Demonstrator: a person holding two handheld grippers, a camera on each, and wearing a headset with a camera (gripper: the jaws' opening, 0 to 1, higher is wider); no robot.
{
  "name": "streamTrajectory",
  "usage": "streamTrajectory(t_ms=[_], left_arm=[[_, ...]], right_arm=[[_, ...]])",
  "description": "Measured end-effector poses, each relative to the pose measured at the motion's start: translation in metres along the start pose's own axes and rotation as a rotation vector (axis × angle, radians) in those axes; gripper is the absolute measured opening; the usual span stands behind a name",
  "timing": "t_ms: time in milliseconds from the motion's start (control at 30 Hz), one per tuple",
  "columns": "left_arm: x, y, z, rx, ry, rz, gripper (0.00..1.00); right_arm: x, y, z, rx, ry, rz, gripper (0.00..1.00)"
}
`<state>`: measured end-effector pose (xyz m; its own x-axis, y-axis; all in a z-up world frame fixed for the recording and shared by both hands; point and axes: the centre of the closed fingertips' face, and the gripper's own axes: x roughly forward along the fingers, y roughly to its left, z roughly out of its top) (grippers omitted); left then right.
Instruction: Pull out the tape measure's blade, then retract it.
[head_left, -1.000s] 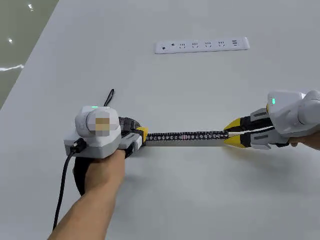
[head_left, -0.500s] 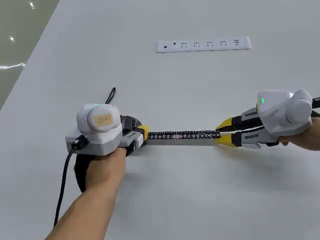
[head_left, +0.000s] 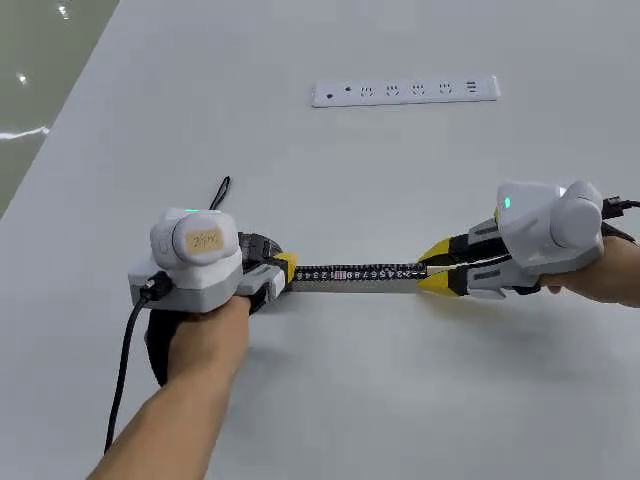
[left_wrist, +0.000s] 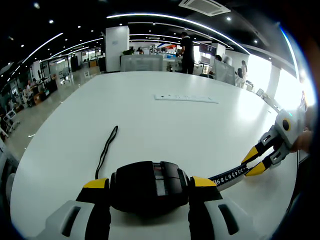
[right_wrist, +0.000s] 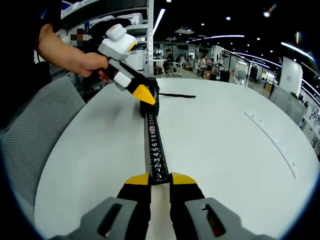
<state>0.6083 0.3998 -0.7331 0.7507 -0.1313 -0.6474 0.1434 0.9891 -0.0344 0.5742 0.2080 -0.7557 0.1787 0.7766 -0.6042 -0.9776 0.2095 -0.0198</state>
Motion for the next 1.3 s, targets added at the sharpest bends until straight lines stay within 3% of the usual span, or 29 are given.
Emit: streamTrajectory(t_ms=[1300], left_arm=[[0.001, 0.001, 0.000, 0.002, 0.011, -0.011, 0.59]], right_arm=[[0.028, 0.005, 0.021, -0.006, -0.020, 0.013, 0.12]])
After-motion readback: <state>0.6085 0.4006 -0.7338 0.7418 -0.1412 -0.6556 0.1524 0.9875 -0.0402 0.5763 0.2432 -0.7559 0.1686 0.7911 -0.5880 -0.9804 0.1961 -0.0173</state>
